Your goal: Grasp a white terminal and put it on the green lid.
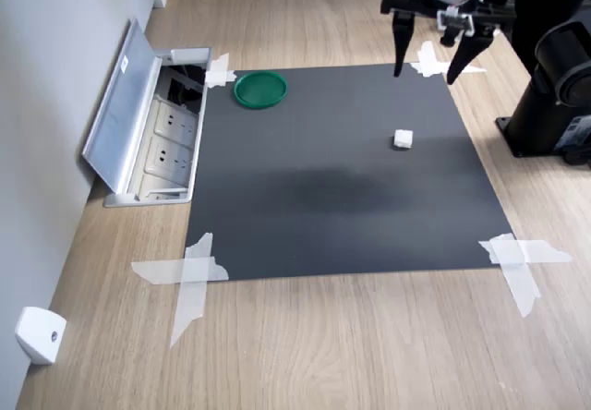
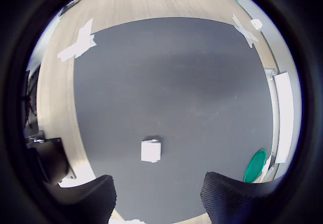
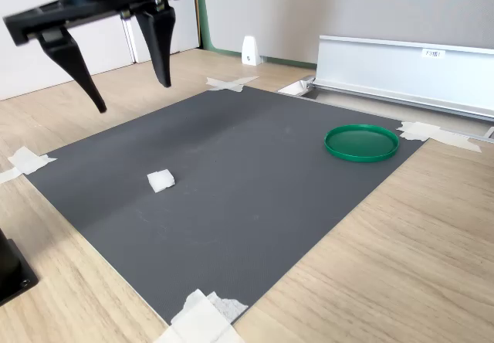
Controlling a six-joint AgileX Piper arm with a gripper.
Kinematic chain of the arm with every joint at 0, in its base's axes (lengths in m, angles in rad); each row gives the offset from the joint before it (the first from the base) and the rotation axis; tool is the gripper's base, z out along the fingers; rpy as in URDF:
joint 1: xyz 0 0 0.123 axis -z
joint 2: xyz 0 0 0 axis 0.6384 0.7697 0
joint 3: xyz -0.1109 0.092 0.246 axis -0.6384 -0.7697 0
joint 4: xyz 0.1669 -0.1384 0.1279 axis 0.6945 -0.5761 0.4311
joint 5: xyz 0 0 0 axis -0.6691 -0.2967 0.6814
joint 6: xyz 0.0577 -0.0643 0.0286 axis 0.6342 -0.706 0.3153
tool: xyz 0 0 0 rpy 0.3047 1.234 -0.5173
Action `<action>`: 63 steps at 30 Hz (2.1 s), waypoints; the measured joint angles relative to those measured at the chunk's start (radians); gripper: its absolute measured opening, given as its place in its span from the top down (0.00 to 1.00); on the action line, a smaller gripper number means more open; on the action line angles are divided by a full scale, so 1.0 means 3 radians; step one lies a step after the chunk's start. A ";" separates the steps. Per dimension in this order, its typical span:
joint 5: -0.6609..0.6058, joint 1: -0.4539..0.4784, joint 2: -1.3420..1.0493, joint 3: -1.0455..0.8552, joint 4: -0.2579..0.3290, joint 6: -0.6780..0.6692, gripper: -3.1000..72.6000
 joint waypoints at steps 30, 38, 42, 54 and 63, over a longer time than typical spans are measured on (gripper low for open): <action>0.1167 0.0000 0.0714 -0.0695 0.0088 0.0028 0.02; 0.1241 0.0000 0.0727 -0.0713 0.0088 0.0015 0.02; 0.1276 0.0000 0.0806 -0.0713 0.0088 0.0005 0.02; 0.1333 0.0000 0.0901 -0.0713 0.0088 0.0005 0.05; 0.1357 0.0000 0.0998 -0.0713 0.0049 0.0044 0.25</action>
